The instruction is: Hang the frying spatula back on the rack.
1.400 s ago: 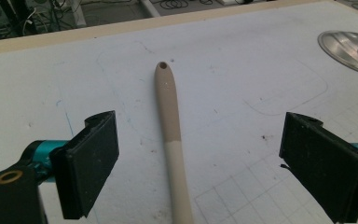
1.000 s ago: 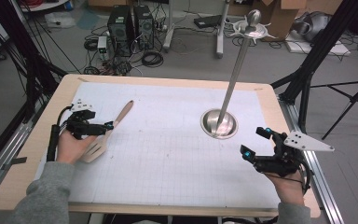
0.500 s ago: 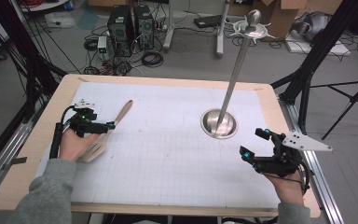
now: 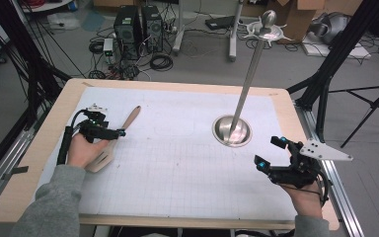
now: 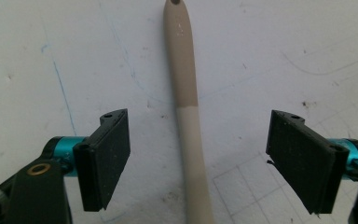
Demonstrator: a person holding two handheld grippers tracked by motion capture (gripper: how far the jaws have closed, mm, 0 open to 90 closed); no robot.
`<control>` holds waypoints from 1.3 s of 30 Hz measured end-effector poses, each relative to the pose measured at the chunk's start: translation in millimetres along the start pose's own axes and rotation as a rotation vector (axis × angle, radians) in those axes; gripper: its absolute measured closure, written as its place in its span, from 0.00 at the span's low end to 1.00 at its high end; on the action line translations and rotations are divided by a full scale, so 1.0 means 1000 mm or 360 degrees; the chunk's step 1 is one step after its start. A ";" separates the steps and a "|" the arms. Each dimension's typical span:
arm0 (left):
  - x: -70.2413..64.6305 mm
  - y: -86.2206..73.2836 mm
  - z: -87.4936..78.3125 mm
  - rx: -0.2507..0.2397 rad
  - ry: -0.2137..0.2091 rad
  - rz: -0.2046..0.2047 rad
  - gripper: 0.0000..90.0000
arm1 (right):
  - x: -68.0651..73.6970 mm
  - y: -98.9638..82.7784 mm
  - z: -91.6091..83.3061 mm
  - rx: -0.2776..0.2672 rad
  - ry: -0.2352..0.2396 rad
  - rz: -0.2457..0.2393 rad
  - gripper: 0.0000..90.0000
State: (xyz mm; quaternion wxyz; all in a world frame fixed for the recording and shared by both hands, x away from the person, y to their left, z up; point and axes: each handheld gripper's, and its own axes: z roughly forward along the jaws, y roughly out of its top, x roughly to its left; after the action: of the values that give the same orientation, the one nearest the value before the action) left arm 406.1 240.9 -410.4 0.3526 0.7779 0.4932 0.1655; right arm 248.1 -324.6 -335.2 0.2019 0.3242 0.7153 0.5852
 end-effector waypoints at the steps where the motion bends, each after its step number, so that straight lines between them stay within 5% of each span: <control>1: 0.000 0.000 0.001 0.0014 0.0004 0.0010 0.26 | 0.000 0.000 0.000 0.0001 0.0002 -0.0003 0.10; 16: -0.003 0.002 0.008 0.0174 -0.0005 0.0004 0.40 | -0.001 -0.002 -0.001 0.0003 -0.0006 0.0011 0.10; 39: -0.016 -0.001 0.007 0.0341 0.0130 0.0063 0.63 | -0.004 -0.005 -0.001 0.0034 -0.0027 0.0011 0.10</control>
State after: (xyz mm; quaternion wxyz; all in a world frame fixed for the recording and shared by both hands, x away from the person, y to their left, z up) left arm 402.6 224.3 -414.7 0.2436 0.8133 0.5065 0.1504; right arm 248.7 -328.8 -340.1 0.2024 0.3337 0.7187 0.5754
